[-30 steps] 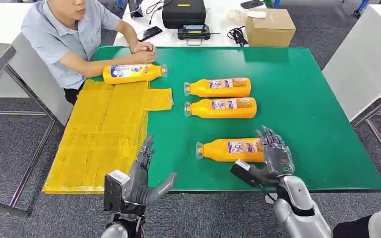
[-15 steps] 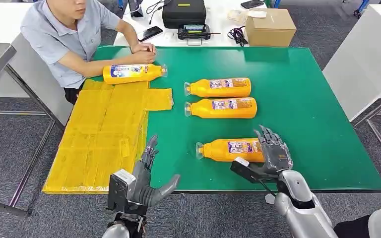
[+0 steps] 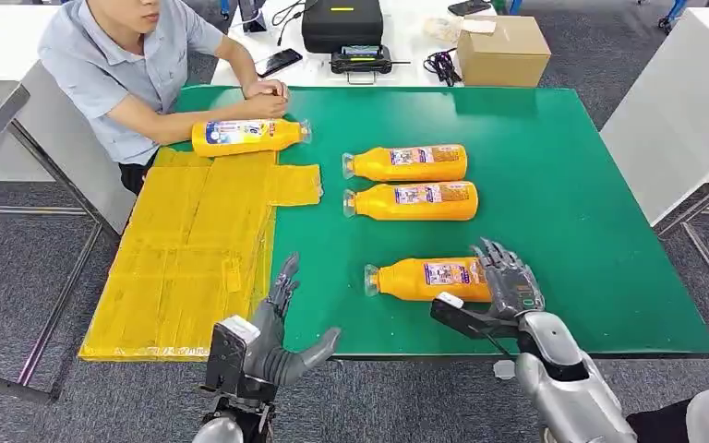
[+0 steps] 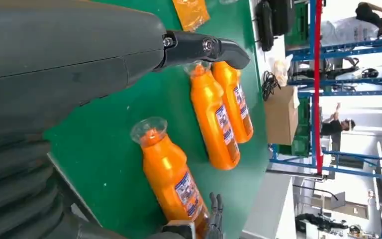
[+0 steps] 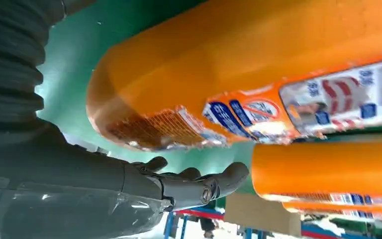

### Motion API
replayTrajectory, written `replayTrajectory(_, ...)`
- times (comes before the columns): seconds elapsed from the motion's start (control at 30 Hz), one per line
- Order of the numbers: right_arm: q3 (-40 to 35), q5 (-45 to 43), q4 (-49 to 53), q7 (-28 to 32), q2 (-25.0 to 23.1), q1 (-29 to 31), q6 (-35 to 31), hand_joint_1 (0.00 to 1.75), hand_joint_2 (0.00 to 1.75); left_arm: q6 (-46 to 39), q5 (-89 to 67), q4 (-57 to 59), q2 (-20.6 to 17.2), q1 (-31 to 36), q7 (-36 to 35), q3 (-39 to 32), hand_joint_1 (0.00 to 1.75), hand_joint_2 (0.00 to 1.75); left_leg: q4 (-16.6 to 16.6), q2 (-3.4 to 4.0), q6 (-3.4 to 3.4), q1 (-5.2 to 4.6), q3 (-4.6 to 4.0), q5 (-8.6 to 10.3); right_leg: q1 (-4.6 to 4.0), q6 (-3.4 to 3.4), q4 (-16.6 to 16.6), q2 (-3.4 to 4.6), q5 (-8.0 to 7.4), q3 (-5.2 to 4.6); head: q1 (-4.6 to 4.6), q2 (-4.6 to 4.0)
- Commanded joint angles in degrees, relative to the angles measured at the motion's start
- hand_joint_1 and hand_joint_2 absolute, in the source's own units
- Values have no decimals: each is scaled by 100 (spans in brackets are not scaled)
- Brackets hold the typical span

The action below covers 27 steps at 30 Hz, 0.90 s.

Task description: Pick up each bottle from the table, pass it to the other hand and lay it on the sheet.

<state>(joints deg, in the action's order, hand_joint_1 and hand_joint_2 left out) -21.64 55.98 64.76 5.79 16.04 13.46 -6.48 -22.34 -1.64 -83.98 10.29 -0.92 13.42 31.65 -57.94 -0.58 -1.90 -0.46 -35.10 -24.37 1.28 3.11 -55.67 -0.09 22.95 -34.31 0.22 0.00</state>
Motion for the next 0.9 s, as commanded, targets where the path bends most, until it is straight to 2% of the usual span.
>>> replayTrajectory(0.03,-475,-504,-553,-2,312,572,677,0,175,57,-57,412,-136,218,-79,149,0,175,3,7,7,2,11,-3,-2,-8,4,4,1,10,0,0)
replayTrajectory(0.37,-721,-772,-605,-45,578,628,919,0,175,82,-66,476,-113,267,-82,160,0,175,1,4,14,10,35,-12,-11,-18,7,-1,10,36,0,0)
replayTrajectory(0.4,-698,-910,-626,40,611,631,976,28,175,87,-65,510,-107,285,-82,166,0,175,2,4,8,4,20,-5,-5,-11,5,1,4,19,-2,0)
replayTrajectory(0.43,-690,-997,-639,80,646,627,1014,171,175,88,-63,536,-103,296,-82,170,0,175,-2,5,11,8,27,-10,-9,-14,5,0,7,28,0,0)
replayTrajectory(0.7,-732,-1047,-659,155,757,624,1043,175,175,95,-60,593,-91,324,-80,185,0,175,2,2,8,4,20,-4,-5,-11,6,-1,3,21,0,0)
replayTrajectory(0.9,-726,-1514,-728,532,741,541,965,175,175,115,-45,710,-71,434,7,264,0,175,3,1,10,7,28,-5,-8,-13,10,-3,4,29,0,0)
